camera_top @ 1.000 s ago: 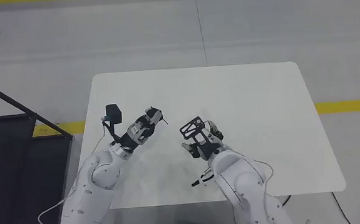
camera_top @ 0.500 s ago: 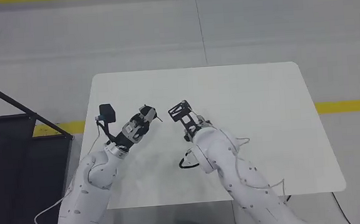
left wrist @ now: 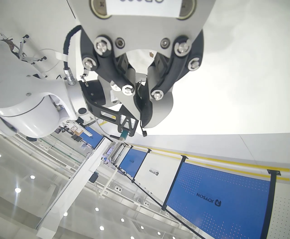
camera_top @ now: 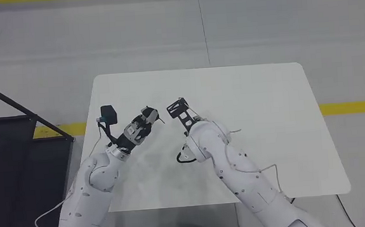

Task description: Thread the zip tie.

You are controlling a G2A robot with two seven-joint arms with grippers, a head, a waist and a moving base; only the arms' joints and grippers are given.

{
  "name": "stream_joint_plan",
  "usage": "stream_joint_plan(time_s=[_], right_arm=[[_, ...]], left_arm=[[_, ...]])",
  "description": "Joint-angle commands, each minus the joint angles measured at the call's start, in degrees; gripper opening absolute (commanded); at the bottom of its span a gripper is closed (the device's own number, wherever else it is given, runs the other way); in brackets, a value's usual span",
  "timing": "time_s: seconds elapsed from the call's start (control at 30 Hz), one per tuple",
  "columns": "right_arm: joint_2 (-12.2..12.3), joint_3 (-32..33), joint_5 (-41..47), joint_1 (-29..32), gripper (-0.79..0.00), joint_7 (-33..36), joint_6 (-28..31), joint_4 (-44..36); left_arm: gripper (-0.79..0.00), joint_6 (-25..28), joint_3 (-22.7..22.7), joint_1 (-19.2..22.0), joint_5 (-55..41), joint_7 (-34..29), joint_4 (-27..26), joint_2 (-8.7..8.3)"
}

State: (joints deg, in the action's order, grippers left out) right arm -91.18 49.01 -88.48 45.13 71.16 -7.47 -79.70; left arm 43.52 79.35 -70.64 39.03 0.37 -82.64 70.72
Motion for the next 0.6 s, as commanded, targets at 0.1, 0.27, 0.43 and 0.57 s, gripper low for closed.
stream_joint_plan(time_s=[0.1,0.27,0.43,0.57], right_arm=[[-0.44,0.13,0.31,-0.45,-0.637,0.12,0.29,1.16],[-0.86,0.41,0.86,-1.02,-0.680,0.62,1.09,2.25],[-1.19,0.76,1.09,-1.33,-0.659,0.77,1.64,2.85],[-1.45,0.87,0.93,-1.46,-0.653,1.09,1.85,3.27]], left_arm=[[-0.785,0.00,0.00,0.00,0.00,0.00,0.00,0.00],[-0.785,0.00,0.00,0.00,0.00,0.00,0.00,0.00],[-0.785,0.00,0.00,0.00,0.00,0.00,0.00,0.00],[-0.785,0.00,0.00,0.00,0.00,0.00,0.00,0.00]])
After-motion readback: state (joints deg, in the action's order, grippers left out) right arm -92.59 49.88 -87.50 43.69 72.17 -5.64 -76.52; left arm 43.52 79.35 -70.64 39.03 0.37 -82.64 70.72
